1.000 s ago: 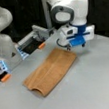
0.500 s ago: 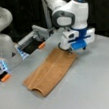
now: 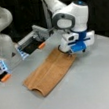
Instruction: Folding a towel twice
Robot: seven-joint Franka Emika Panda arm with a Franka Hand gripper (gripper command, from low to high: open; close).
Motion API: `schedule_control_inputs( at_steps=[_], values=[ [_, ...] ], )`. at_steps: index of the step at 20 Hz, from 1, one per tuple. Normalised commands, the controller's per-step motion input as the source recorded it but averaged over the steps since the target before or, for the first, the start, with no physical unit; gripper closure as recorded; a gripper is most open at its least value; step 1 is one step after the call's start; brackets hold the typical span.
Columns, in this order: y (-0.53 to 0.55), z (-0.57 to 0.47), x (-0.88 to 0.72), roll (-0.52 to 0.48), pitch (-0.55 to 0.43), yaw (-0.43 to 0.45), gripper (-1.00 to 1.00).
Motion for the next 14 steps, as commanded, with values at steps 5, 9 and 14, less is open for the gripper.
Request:
schedule_control_inputs(
  at_steps=[5, 9, 14],
  values=[
    [0.07, -0.14, -0.02, -0.179, -0.074, -0.056, -1.00],
    [0.02, -0.13, -0.05, -0.215, -0.067, -0.013, -1.00],
    [-0.04, -0.13, -0.09, -0.235, -0.084, 0.049, -1.00]
  ],
)
